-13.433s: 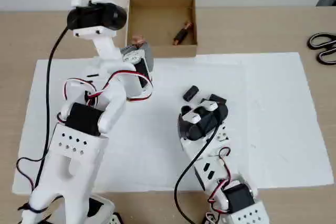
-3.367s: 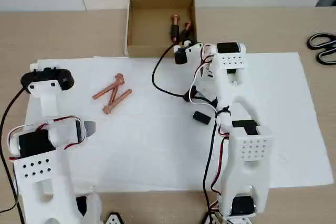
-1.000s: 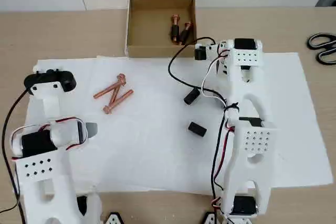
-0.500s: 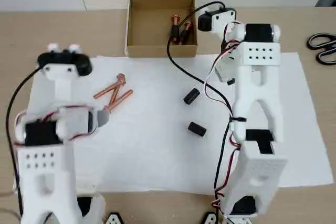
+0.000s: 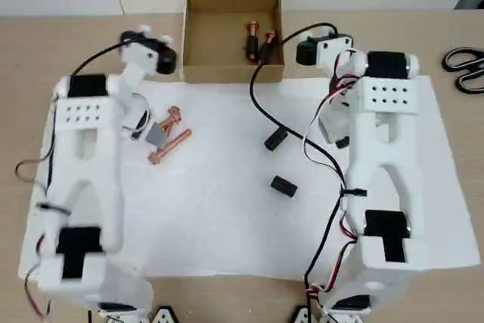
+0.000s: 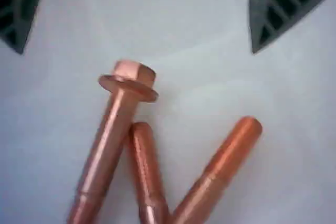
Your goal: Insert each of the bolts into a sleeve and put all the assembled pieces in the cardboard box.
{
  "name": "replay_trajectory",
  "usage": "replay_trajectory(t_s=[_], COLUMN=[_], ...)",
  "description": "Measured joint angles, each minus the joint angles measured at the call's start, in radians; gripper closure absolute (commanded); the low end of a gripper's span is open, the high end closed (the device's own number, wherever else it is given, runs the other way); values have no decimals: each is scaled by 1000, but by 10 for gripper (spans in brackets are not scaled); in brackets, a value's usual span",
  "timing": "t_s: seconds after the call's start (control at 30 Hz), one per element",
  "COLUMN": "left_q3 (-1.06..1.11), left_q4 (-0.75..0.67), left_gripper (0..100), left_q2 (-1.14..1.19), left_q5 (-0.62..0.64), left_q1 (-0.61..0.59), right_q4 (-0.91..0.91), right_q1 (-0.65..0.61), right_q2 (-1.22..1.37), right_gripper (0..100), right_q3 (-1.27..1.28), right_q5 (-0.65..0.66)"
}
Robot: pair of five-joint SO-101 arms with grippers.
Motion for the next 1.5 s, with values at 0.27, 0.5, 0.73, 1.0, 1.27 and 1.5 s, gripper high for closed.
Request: replay_trajectory(t_s=[0.27, 0.5, 0.73, 1.0, 1.27, 1.5], left_q3=[-207, -299, -325, -325, -324, -324], left_q4=[-117, -213, -213, -213, -226, -209], left_gripper=[739, 739, 739, 905, 994, 994], left_q2=[288, 450, 479, 480, 499, 499], left_q5=[-69, -72, -72, -72, -72, -72], left_q1=[-20, -20, -21, -6, 3, 3], right_q4=[0, 0, 0, 0, 0, 0], right_q1=[-2, -2, -2, -2, -2, -2], right_q2=[-41, -48, -48, -48, -48, -48], right_gripper=[995, 995, 995, 995, 995, 995], right_q3=[68, 77, 77, 77, 77, 77], right_q5=[-60, -80, -80, -80, -80, -80])
